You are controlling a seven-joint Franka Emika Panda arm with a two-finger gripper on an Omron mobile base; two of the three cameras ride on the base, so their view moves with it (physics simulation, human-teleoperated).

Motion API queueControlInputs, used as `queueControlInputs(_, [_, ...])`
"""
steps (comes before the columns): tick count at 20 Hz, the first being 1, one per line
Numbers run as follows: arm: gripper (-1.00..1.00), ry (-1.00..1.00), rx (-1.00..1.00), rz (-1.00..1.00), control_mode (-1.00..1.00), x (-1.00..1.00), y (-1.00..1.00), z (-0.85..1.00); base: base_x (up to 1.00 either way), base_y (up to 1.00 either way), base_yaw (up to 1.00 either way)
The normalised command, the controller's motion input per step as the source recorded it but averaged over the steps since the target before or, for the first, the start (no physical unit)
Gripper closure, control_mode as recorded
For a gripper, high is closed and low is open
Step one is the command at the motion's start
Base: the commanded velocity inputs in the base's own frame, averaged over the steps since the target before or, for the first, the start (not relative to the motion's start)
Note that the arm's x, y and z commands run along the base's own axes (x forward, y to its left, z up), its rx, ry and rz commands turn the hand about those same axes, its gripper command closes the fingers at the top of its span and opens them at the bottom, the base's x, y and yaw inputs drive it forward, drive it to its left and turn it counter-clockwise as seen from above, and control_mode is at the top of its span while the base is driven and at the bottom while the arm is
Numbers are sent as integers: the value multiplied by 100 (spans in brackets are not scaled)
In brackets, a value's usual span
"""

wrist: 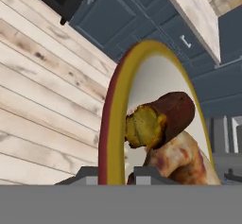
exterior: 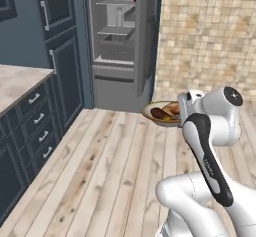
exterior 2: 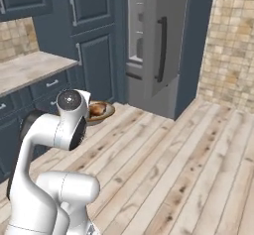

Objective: Pick the chicken drumstick and sweet potato from their plates and place them in the bowl. Then put the bowl in the fridge.

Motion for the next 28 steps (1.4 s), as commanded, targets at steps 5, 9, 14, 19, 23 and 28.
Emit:
queueControlInputs(5, [100, 0, 0, 0, 100, 0, 0, 0, 76, 45, -17])
queueControlInputs(9, [100, 0, 0, 0, 100, 0, 0, 0, 75, 46, -17])
queueControlInputs(14, [100, 0, 0, 0, 100, 0, 0, 0, 69, 56, -11])
queueControlInputs(19, [100, 0, 0, 0, 100, 0, 0, 0, 66, 49, -22])
queueControlInputs(23, [100, 0, 0, 0, 100, 0, 0, 0, 67, 38, -35])
queueControlInputs(28, [100, 0, 0, 0, 100, 0, 0, 0, 58, 46, -36])
